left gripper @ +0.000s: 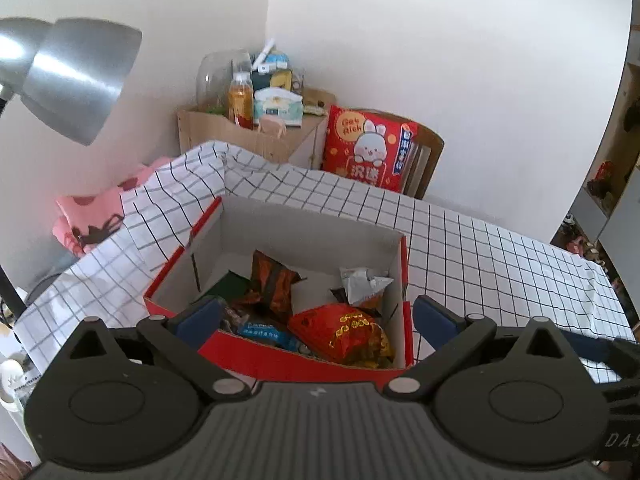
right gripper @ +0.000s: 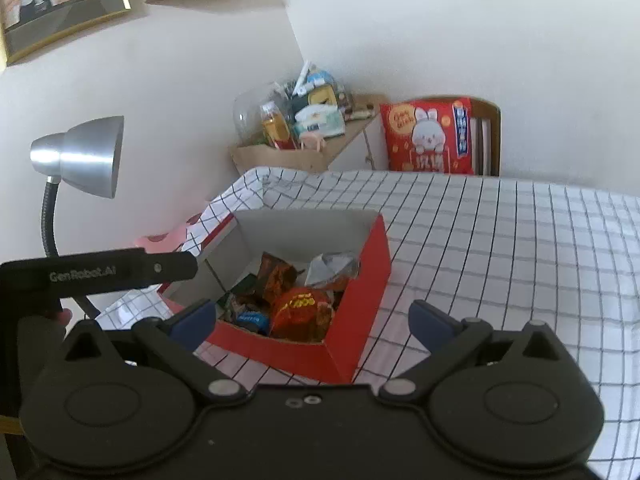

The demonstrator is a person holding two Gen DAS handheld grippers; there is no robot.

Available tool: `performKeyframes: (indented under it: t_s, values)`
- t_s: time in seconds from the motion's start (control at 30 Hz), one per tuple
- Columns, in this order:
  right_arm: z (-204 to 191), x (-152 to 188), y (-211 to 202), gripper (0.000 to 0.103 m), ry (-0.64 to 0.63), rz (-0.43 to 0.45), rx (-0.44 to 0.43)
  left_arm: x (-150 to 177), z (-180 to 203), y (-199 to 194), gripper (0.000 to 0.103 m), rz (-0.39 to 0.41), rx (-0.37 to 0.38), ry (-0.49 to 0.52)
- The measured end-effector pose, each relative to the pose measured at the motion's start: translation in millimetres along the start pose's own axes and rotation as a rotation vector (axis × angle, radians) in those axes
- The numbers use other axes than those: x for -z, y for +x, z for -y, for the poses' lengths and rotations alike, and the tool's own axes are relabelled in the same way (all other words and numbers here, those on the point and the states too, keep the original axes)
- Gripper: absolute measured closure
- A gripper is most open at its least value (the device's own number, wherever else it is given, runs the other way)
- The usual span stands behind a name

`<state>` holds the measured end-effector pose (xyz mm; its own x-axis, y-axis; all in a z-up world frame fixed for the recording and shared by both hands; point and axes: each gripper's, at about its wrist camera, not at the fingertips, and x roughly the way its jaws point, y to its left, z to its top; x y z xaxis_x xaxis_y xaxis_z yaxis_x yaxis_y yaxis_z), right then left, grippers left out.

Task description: Organize snacks

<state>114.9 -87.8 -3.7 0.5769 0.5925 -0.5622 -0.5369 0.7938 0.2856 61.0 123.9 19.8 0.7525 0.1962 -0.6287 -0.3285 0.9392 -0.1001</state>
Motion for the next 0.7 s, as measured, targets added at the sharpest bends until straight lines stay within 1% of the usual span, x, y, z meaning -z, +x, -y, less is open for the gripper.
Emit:
performKeyframes:
  t_s: [0.07,0.17,0.27,0.37,0.5,0.7]
  values:
    - [-5,-3,-5,0.0,-0.027,0.039,0.01,1,2,-2,0.0,0.012,-0.001,0.01]
    - [-6,-7,-10,0.0,-0.026,0.076,0.009,1,3,-4,0.0,0.019,0.007,0.01]
    - [-7,-8,-12,0.0,-0.024,0.088,0.024,0,3,-7,0.0,0.03,0.007,0.006]
    - [-7,-9,-15,0.0,-0.02,0.099,0.03,0,3,-9,0.0,0.044,-0.008,0.006]
    - [-6,-10,-14,0.0,-0.01,0.097,0.056,0,3,-10,0.0,0.039,-0.007,-0.005]
    - [-5,-9,-13,0.0,-0.003,0.092,0.068,1,4,-10,0.0,0.031,-0.006,-0.003]
